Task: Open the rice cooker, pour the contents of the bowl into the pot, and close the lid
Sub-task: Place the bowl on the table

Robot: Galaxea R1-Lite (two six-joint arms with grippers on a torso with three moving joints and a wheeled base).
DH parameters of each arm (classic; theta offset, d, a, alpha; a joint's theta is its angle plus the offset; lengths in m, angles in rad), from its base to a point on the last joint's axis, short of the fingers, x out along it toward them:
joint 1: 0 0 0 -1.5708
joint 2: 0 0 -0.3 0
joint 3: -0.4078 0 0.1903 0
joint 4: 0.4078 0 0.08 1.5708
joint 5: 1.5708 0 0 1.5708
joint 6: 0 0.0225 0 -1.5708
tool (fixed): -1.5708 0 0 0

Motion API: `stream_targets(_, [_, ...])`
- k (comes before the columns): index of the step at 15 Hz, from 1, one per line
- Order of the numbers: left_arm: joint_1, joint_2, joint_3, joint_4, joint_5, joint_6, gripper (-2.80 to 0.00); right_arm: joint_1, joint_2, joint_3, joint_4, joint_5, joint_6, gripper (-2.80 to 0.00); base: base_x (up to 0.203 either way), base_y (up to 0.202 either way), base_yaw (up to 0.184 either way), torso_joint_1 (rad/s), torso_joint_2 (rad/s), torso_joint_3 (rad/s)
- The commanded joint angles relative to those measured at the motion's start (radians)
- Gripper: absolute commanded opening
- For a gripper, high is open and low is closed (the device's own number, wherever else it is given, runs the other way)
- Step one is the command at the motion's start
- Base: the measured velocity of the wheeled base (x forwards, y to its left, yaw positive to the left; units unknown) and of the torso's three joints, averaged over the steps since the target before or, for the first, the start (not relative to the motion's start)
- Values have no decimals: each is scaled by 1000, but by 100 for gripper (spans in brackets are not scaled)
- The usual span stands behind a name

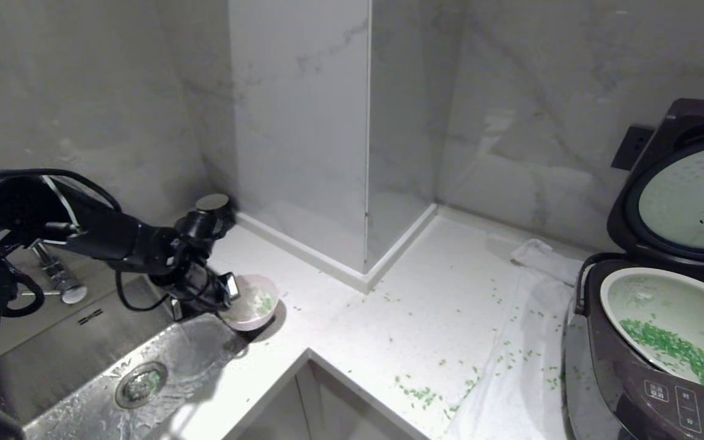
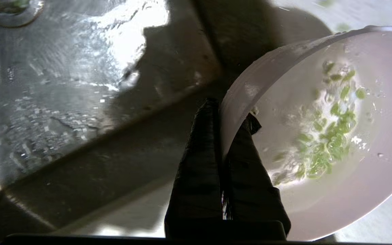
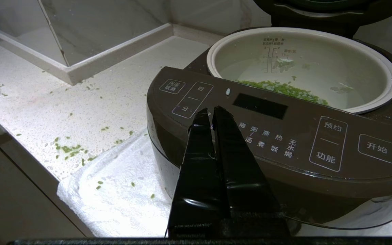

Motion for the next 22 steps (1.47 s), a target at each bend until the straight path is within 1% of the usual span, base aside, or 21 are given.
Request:
stream_targets(1, [-88,15,-63,24,2,-7,-280,-1,1,2,0,0,-1,-280,0,0,0,0,0,0])
stream_targets(5, [-199,93,-252,168,7,-34,-280,0,1,2,0,0,-1,-280,0,0,0,0,0,0])
stream_targets(7, [-253,142,-335,202,8,-38,-280,0,1,2,0,0,-1,-280,0,0,0,0,0,0])
stream_targets(10, [-310,201,-405,222,10,-39,-280,0,1,2,0,-1,-1,-280,0,0,0,0,0,0])
stream_targets(12, [-330,227,-427,221,8,-40,-280,0,1,2,0,-1,-1,-280,0,0,0,0,0,0])
stream_targets(15, [-354,249,-428,221,8,-41,-280,-1,1,2,0,1,-1,-280,0,0,0,0,0,0])
stream_targets(21, [-375,267,-425,221,8,-42,-280,-1,1,2,0,1,-1,-280,0,0,0,0,0,0])
stream_targets(22, [-375,267,-428,221,8,-43,0,0,1,2,0,1,-1,-280,0,0,0,0,0,0])
